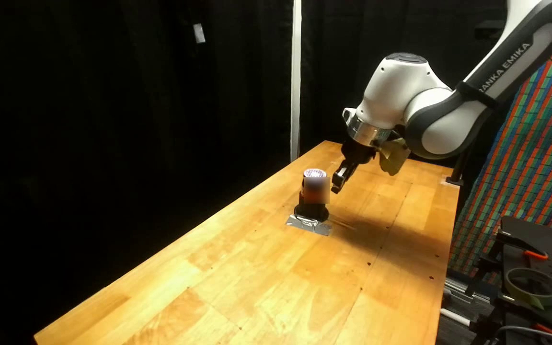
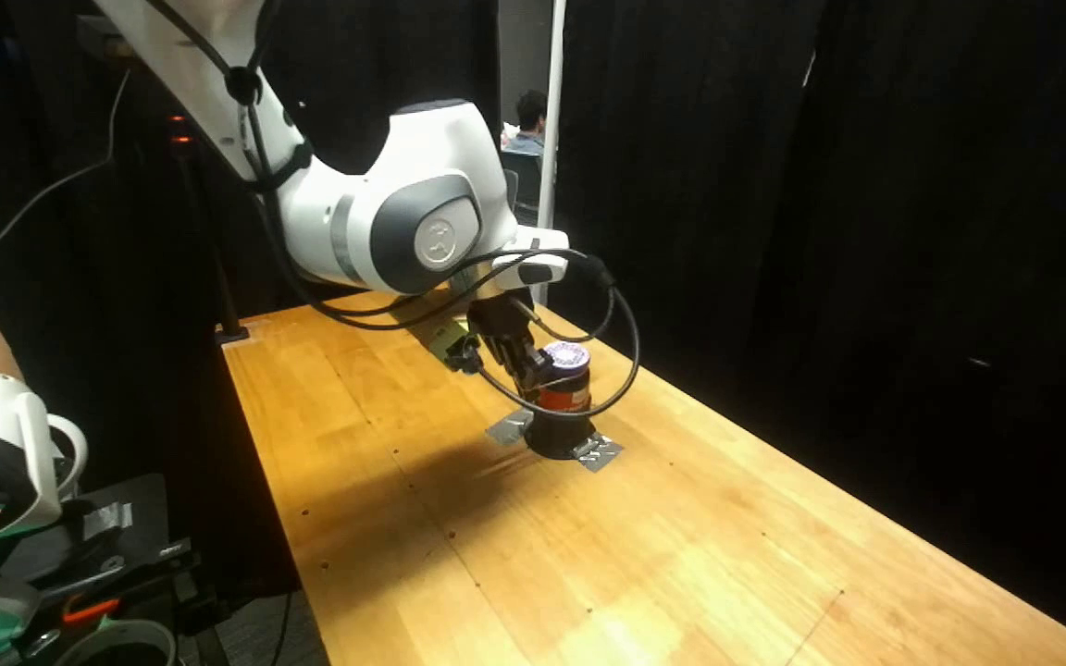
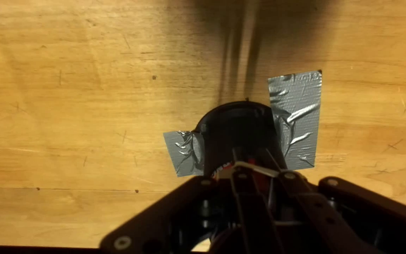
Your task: Put the rubber band on the jar.
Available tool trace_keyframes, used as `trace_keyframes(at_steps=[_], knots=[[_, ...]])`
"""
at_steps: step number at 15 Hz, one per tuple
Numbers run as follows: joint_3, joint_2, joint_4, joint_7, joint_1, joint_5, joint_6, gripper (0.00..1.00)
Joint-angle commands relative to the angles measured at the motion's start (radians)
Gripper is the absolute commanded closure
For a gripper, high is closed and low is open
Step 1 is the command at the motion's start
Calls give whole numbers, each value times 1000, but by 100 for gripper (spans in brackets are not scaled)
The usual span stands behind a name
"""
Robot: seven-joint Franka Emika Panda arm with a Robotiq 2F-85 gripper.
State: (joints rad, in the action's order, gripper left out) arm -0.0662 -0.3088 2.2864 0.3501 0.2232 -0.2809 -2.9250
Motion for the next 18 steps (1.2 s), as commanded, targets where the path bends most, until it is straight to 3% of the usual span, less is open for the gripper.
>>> trace_keyframes(at_steps=[1,6,10,15,18], knots=[[-144,68,132,157,105,-149,-165,87],[-425,50,184,290,318,-296,-376,87],[-615,10,221,261,505,-247,-496,87],[-691,-15,288,249,628,-181,-594,88],[-747,-45,321,232,717,-76,-692,87]])
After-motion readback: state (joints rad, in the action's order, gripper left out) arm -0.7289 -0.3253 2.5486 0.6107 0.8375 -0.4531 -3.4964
